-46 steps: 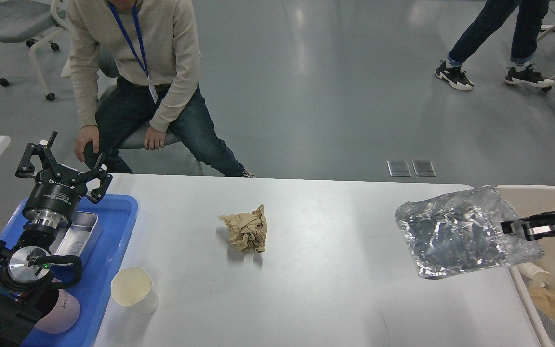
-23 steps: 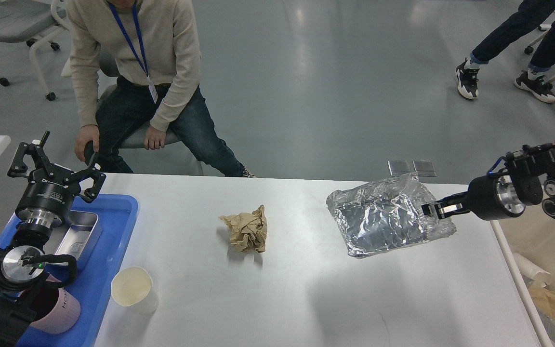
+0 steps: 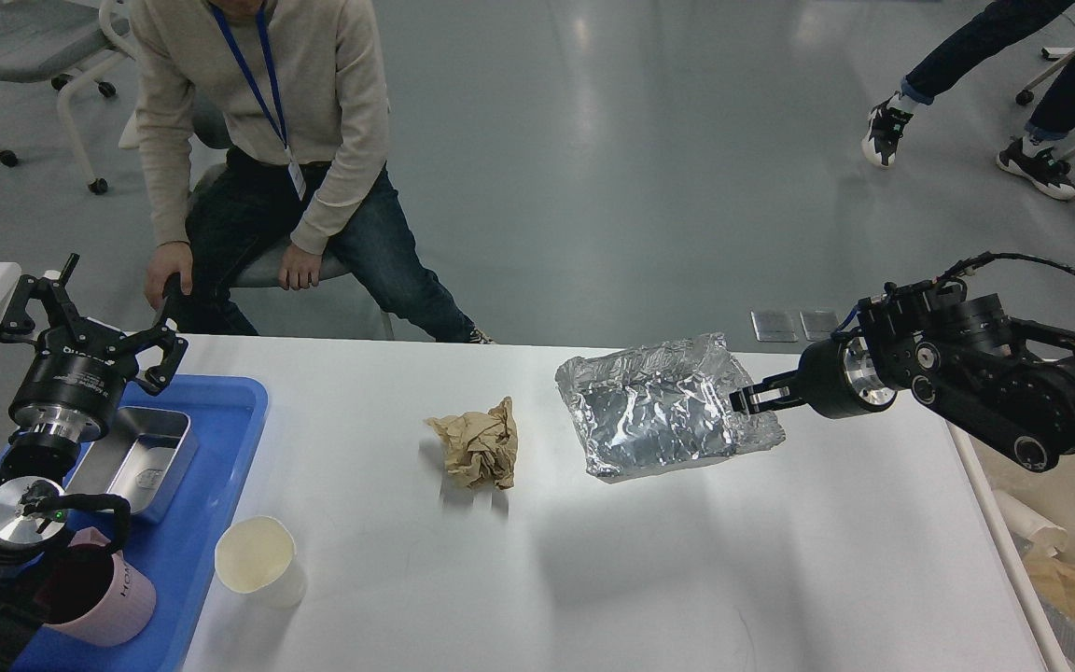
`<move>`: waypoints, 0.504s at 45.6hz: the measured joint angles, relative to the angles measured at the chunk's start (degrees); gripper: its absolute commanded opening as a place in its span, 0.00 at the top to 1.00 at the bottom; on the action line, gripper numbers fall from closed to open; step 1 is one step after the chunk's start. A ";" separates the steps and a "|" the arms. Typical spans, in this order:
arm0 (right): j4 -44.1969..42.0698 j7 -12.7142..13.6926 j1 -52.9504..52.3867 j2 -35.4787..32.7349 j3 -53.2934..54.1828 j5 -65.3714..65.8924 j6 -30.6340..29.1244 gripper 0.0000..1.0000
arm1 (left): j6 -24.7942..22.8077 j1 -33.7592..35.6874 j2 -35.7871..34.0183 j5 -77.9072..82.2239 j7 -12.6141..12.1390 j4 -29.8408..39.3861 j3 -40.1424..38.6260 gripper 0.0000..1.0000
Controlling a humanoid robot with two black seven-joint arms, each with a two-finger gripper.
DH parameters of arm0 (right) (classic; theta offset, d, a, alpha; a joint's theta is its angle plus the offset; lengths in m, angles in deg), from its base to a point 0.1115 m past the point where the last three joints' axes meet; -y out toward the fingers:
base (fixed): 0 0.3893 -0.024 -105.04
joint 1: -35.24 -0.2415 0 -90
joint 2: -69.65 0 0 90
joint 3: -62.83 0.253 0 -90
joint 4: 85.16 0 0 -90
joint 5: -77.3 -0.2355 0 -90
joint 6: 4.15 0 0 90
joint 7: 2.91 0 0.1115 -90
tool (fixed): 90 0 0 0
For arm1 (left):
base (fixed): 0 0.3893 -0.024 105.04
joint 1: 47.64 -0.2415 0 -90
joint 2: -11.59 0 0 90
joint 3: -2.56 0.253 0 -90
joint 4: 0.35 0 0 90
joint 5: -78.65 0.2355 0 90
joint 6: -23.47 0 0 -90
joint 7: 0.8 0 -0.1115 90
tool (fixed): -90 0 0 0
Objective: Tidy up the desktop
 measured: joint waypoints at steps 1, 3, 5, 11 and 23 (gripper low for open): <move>-0.06 0.11 0.00 0.20 0.00 -0.02 0.00 1.00 | 0.03 0.00 -0.08 0.10 0.00 0.00 0.04 0.04; -0.30 0.50 0.00 0.55 0.00 -0.02 0.04 1.00 | 0.10 -0.01 -0.17 0.53 0.00 0.00 0.08 0.04; -0.56 0.98 0.00 0.84 0.00 -0.03 0.07 1.00 | 0.27 -0.01 -0.23 1.49 -0.01 0.00 0.09 0.04; -0.74 1.74 -0.09 1.30 -0.07 -0.03 0.07 1.00 | 1.56 -0.01 -0.19 5.75 -0.08 0.01 0.10 0.04; -0.74 4.98 -1.74 1.52 -0.36 -1.25 -0.27 1.00 | 2.34 0.13 -0.01 9.47 -0.09 0.11 0.10 0.04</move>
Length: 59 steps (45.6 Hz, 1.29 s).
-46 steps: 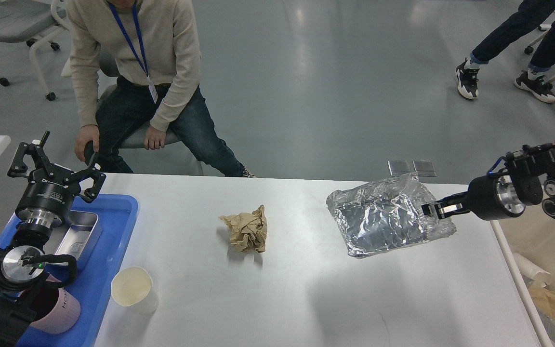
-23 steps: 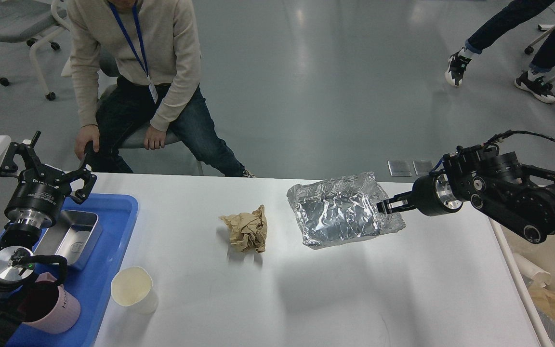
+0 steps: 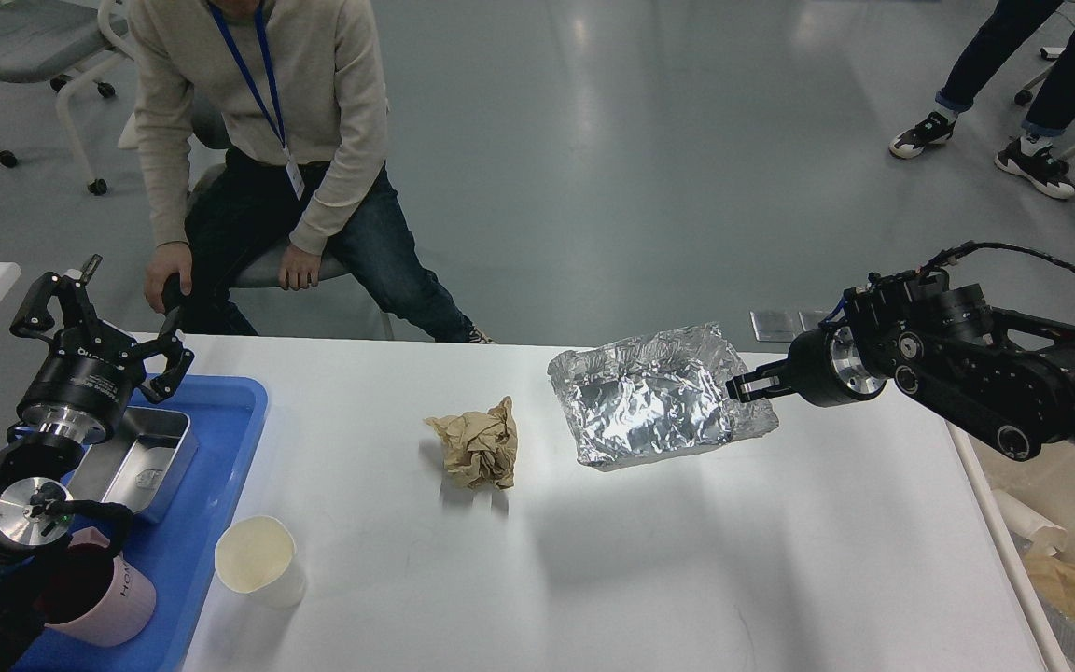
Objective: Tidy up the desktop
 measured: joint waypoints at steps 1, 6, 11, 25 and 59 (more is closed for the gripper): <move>0.00 0.39 -0.04 0.04 0.00 -0.20 -0.02 1.00 | 0.04 0.00 0.00 0.03 0.00 0.00 0.00 0.04; 0.00 3.49 -0.25 0.48 -0.02 -1.66 -0.07 1.00 | 0.30 -0.11 0.01 0.76 0.00 0.00 0.01 0.04; 0.15 5.43 -0.26 0.82 -0.05 -2.64 -0.08 1.00 | 0.63 -0.23 0.00 3.81 0.00 0.00 0.00 0.04; 0.61 6.30 -0.04 0.69 -0.06 -2.90 -0.08 1.00 | 0.99 -0.21 -0.28 7.70 -0.62 -0.04 -0.06 0.04; 0.63 6.19 0.46 0.79 -0.06 -2.90 0.03 1.00 | 13.89 -0.90 -26.45 14.65 -5.02 28.13 18.82 0.04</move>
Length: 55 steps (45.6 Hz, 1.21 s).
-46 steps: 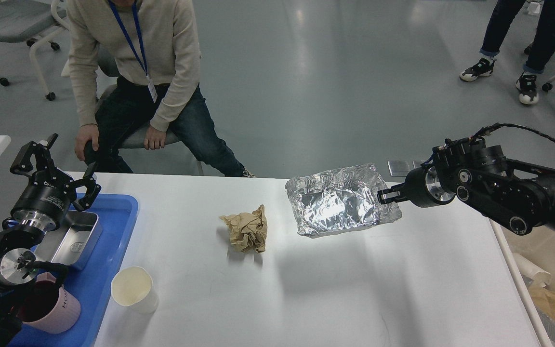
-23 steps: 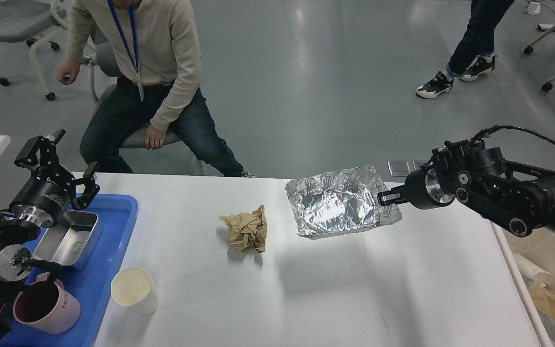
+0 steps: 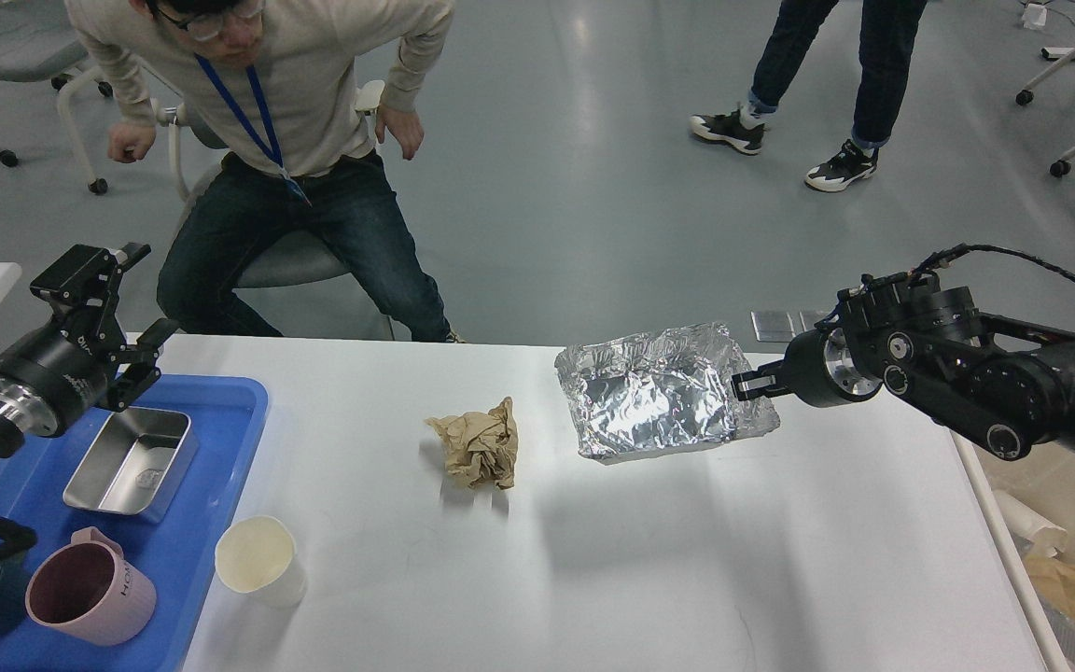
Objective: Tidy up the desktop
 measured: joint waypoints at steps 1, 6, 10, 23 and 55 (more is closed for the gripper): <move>-0.01 0.00 0.03 0.02 0.00 0.02 0.04 1.00 | 0.01 0.00 -1.23 0.42 0.00 1.02 0.58 0.04; -0.02 -0.04 0.11 0.18 0.00 0.07 0.18 1.00 | 0.03 0.01 -7.57 2.58 -0.06 5.46 3.96 0.04; -0.03 -0.05 0.19 0.31 0.00 0.09 0.26 1.00 | -0.16 0.18 -11.78 4.48 -0.82 7.54 5.71 0.04; -0.19 0.02 0.53 0.64 0.00 0.09 0.57 1.00 | -0.63 0.08 -21.87 15.23 -11.21 14.48 6.81 0.04; 0.06 0.12 1.02 1.30 0.09 0.09 1.37 1.00 | -11.65 2.71 -18.15 27.52 -18.16 20.68 6.82 0.04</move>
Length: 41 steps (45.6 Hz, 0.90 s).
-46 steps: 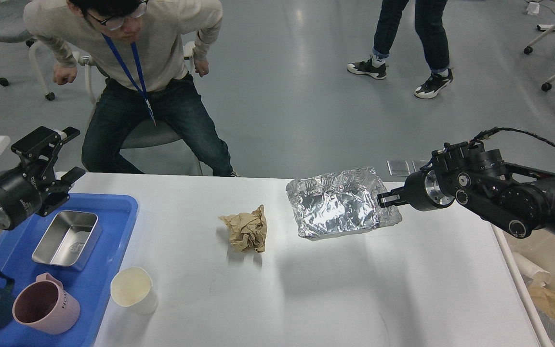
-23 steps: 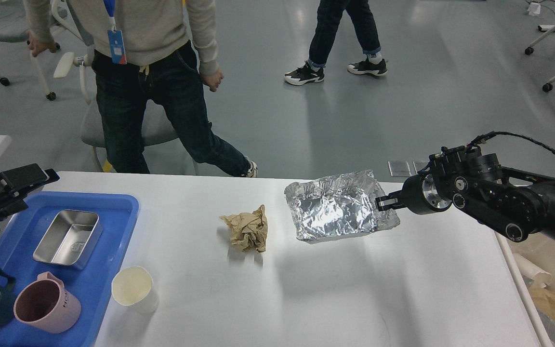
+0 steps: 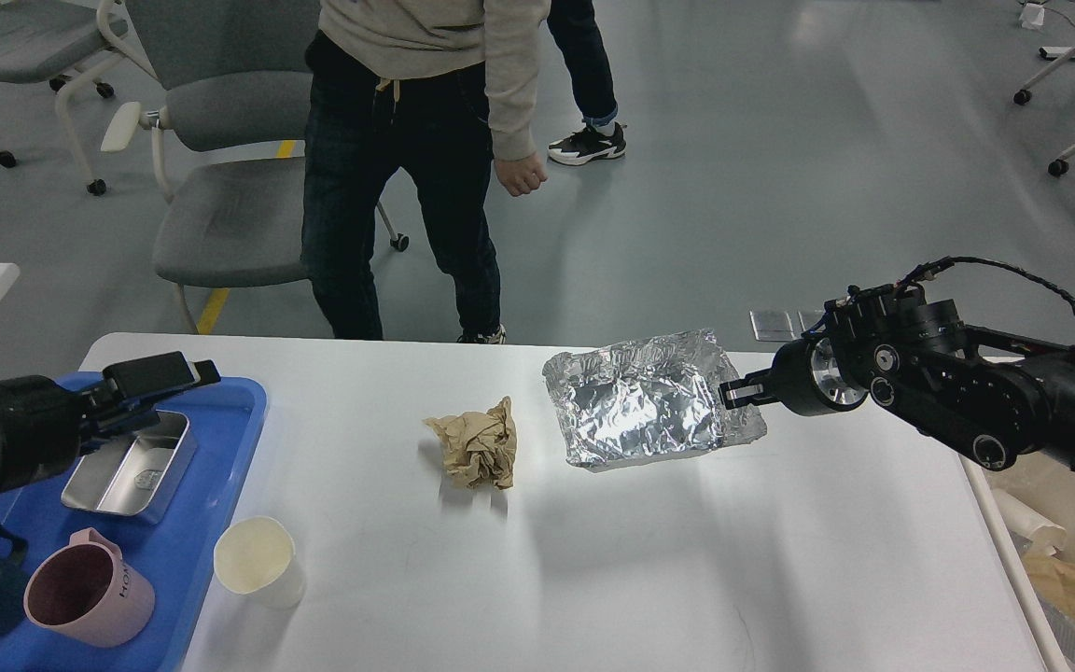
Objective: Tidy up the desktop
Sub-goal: 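Reach the left gripper down and grasp the white paper cup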
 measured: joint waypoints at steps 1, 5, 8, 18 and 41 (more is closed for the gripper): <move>0.00 0.00 0.02 0.00 0.00 0.00 0.01 1.00 | 0.03 -0.47 0.14 0.56 -0.02 0.27 0.11 0.04; 0.01 0.00 0.05 0.09 0.00 0.00 0.02 1.00 | 0.03 -2.38 0.30 2.11 -0.56 0.85 0.32 0.04; 0.01 0.00 0.06 0.32 0.00 0.00 0.03 1.00 | 0.04 -4.23 0.31 2.59 -0.94 0.94 0.36 0.04; -0.09 0.00 0.06 0.96 0.00 0.08 0.16 1.00 | 0.62 -10.10 1.36 3.48 -1.43 0.89 0.52 0.05; -0.31 -0.02 0.42 1.36 -0.02 0.08 0.28 1.00 | 2.70 -13.40 6.32 12.53 -5.61 0.66 3.65 0.18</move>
